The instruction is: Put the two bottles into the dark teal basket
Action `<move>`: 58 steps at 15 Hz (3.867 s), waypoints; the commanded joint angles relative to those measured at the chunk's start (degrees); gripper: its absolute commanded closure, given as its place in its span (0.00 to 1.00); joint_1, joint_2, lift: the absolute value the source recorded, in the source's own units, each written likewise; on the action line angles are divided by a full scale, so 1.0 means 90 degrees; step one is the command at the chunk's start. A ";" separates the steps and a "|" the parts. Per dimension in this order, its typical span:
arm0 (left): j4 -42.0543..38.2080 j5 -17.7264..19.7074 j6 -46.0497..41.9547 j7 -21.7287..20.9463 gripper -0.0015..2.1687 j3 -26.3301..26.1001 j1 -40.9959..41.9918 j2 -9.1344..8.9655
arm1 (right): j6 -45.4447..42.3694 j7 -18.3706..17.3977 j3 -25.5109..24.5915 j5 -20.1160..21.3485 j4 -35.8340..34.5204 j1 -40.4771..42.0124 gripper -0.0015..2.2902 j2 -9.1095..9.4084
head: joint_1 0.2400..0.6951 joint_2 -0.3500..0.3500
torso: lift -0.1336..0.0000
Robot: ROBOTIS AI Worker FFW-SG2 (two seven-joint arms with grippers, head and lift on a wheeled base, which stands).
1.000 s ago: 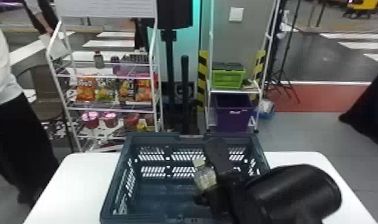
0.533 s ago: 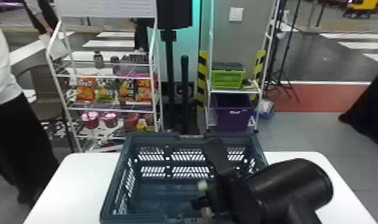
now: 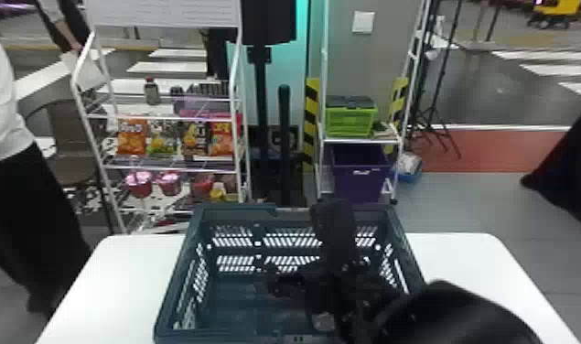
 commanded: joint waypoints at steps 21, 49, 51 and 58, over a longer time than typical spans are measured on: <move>-0.3640 0.0117 0.4359 0.0137 0.99 0.0616 0.0472 0.0571 | -0.9824 0.0755 -0.2277 -0.0661 -0.0155 0.6852 0.01 -0.0652 | 0.57 0.50 | 1.00; 0.0325 0.0547 1.2797 -0.3662 0.99 -0.1903 -0.8357 -0.0200 | -1.1484 0.1595 -0.3293 -0.0905 0.0890 0.7370 0.02 0.0057 | 0.57 0.50 | 1.00; 0.0813 0.0293 1.2797 -0.3974 0.99 -0.2147 -0.8591 -0.0366 | -1.1387 0.1595 -0.3303 -0.0895 0.0880 0.7350 0.02 0.0057 | 0.57 0.50 | 1.00; 0.1194 0.0049 1.2777 -0.3838 0.00 -0.2265 -0.8640 -0.0649 | -1.1289 0.1683 -0.3410 -0.0905 0.0821 0.7389 0.02 0.0057 | 0.57 0.50 | 1.00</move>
